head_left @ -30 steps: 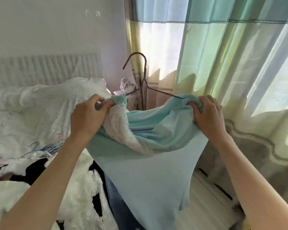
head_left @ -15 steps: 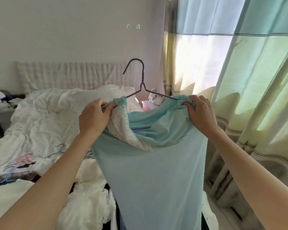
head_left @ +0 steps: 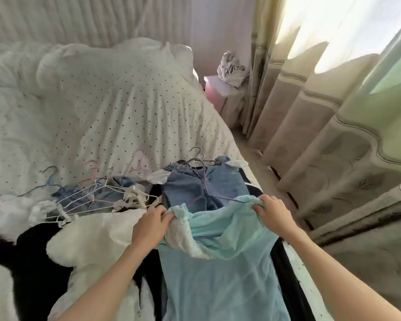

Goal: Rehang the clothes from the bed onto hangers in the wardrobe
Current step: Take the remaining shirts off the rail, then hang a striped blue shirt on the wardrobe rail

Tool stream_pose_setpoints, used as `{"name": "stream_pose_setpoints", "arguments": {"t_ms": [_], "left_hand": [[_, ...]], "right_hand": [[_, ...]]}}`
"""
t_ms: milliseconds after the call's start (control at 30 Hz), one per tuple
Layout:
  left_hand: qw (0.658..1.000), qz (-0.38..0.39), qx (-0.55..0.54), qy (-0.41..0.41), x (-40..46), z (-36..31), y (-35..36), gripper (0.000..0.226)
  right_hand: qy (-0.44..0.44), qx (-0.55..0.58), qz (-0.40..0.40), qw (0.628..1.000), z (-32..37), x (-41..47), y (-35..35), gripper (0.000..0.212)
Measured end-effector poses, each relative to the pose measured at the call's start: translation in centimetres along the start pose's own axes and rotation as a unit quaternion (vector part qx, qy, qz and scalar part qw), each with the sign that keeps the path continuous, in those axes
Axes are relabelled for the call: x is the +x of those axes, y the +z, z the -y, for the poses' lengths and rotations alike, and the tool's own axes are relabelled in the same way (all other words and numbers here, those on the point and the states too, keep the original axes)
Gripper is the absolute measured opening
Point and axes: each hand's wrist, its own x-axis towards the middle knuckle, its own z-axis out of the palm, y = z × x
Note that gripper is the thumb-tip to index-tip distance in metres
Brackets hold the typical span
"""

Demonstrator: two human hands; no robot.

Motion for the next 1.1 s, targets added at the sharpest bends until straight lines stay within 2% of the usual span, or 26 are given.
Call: {"name": "stream_pose_setpoints", "arguments": {"t_ms": [133,433,500,567,633,733,867,1000,1100], "left_hand": [[0.999,0.042,0.011,-0.016,4.9,1.7,3.7,0.031],[0.999,-0.033,0.003,-0.003,18.0,0.6,4.3,0.034],[1.000,-0.012,0.000,0.001,19.7,1.2,5.5,0.032],[0.998,0.070,-0.012,-0.003,20.1,2.4,7.2,0.037],[0.992,0.129,-0.011,-0.004,19.5,3.5,8.6,0.047],[0.995,0.091,0.017,0.041,18.1,4.2,9.1,0.050],[0.991,0.062,0.082,0.088,15.2,3.9,7.9,0.055],[0.979,0.089,0.124,0.138,9.6,3.1,7.7,0.061],[0.967,0.124,0.135,0.177,4.2,1.6,8.6,0.059]], "right_hand": [[0.016,-0.019,0.034,0.999,-0.8,4.8,4.1,0.027],[0.053,0.004,-0.007,0.999,1.3,17.2,5.4,0.031],[0.070,0.037,0.003,0.997,1.3,18.9,6.5,0.035],[0.074,0.064,0.034,0.995,0.9,19.2,7.9,0.040],[0.066,0.075,0.057,0.993,0.2,18.5,8.9,0.045],[0.034,0.078,0.019,0.996,-0.7,16.7,9.4,0.050],[-0.001,0.025,-0.028,0.999,-1.9,12.4,8.8,0.049],[0.048,0.012,0.004,0.999,-3.2,4.9,8.3,0.052],[0.072,0.051,0.014,0.996,-4.1,-1.9,8.1,0.053]]}}
